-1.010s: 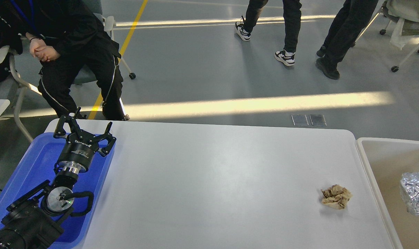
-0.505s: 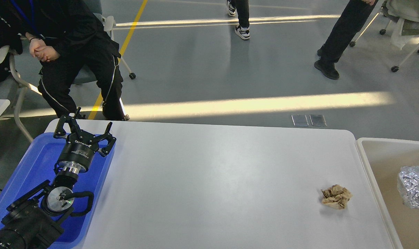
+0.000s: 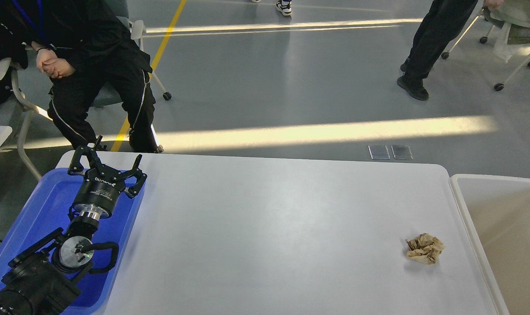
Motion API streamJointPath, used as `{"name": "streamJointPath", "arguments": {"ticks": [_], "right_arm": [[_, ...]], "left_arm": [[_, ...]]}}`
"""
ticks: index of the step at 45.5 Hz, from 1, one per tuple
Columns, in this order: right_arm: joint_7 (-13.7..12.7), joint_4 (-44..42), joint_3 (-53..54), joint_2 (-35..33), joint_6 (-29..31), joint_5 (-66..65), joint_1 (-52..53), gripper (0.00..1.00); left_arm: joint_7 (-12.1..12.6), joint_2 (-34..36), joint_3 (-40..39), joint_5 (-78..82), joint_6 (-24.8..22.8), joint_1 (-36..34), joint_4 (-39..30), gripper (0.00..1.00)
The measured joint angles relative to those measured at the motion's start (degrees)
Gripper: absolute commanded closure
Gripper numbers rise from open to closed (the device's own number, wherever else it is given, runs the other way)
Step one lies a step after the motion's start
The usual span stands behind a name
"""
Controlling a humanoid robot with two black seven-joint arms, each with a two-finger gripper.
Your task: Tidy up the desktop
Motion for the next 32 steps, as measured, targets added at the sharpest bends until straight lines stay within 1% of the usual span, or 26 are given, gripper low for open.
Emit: {"name": "streamJointPath", "arguments": {"ticks": [27, 32], "right_arm": [[0.02, 0.47, -1.33, 1.09, 0.44, -1.14, 8.95, 0.0], [0.14, 0.62, -0.71, 1.63, 2.31, -1.77, 10.15, 0.0]], "left_arm": [[0.0, 0.0, 0.03, 0.0, 0.01, 0.0, 0.0, 0.0], [0.0, 0.0, 0.03, 0.0, 0.01, 0.0, 0.0, 0.0]]}}
